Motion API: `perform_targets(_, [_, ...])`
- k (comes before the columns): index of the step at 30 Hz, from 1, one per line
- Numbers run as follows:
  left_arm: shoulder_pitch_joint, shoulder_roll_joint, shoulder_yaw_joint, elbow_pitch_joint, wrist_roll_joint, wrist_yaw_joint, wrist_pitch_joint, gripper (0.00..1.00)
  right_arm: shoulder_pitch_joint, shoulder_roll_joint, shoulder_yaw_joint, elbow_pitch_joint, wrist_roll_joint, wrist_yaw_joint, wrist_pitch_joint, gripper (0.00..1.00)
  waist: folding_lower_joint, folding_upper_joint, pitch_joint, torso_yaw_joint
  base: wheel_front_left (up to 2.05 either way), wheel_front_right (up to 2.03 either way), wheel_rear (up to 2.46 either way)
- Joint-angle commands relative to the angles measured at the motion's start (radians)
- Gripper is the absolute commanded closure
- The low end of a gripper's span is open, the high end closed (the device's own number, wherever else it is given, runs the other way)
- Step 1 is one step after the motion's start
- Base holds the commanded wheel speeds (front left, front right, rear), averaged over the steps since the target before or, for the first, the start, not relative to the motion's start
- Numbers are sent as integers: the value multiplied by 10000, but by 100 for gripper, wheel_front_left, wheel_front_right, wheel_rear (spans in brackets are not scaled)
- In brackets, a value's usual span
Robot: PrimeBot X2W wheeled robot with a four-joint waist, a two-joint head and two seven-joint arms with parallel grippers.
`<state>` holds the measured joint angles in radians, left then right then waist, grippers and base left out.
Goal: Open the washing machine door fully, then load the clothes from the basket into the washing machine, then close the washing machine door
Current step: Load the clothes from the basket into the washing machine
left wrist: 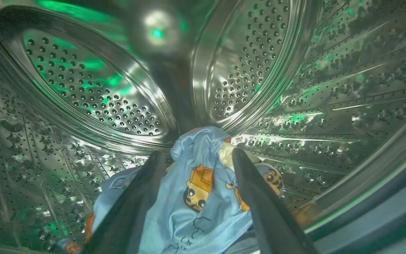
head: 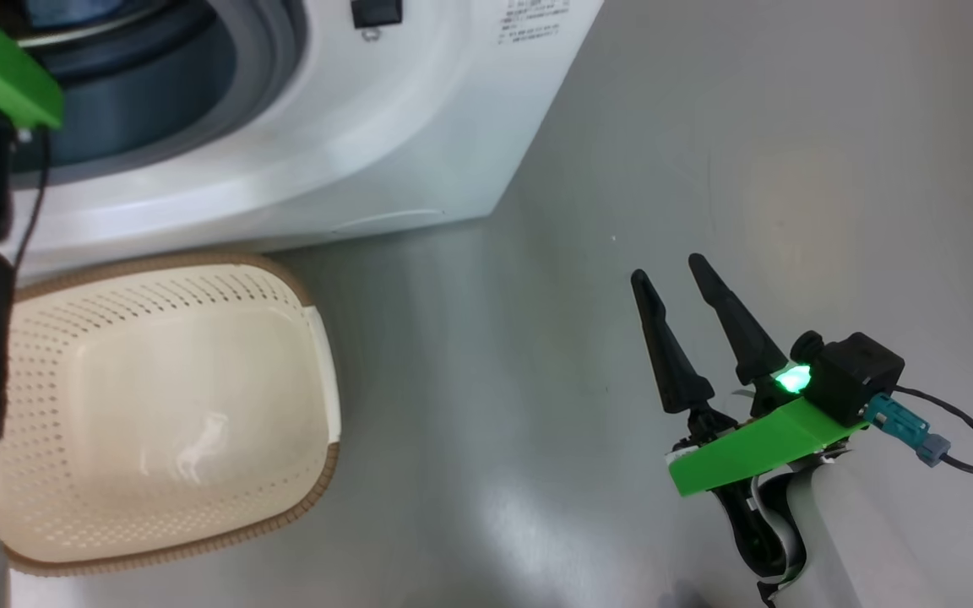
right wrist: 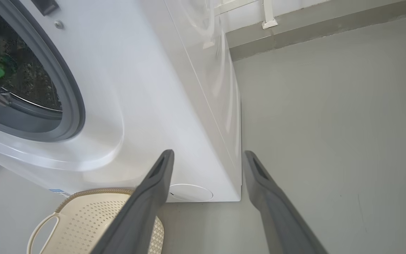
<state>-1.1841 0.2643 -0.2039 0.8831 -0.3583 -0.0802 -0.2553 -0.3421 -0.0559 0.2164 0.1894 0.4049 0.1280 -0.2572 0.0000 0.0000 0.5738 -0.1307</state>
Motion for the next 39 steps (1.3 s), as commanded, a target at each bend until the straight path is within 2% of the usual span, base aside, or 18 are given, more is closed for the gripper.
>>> perform_targets(1, [363,448,218,-393,-118,65,-51,0,424,57,180,-138,-120,27,-46,0,0,0,-487,192,0,0,0])
perform_targets(7, [1290,396,321,-1011,-188,194,-60,0,617,57,144,-33,-171,27,-46,0,0,0,-1041,346,0,0,0])
perform_targets(26, [5128,404,697,-4430,-335,968,-52,0,1390,57,61,196,-467,27,-46,0,0,0,-2953,632,0,0,0])
perform_targets(39, [7590,384,879,-6652,-307,1809,-53,0,1758,57,82,260,-507,27,-46,0,0,0,-3851,827,0,0,0])
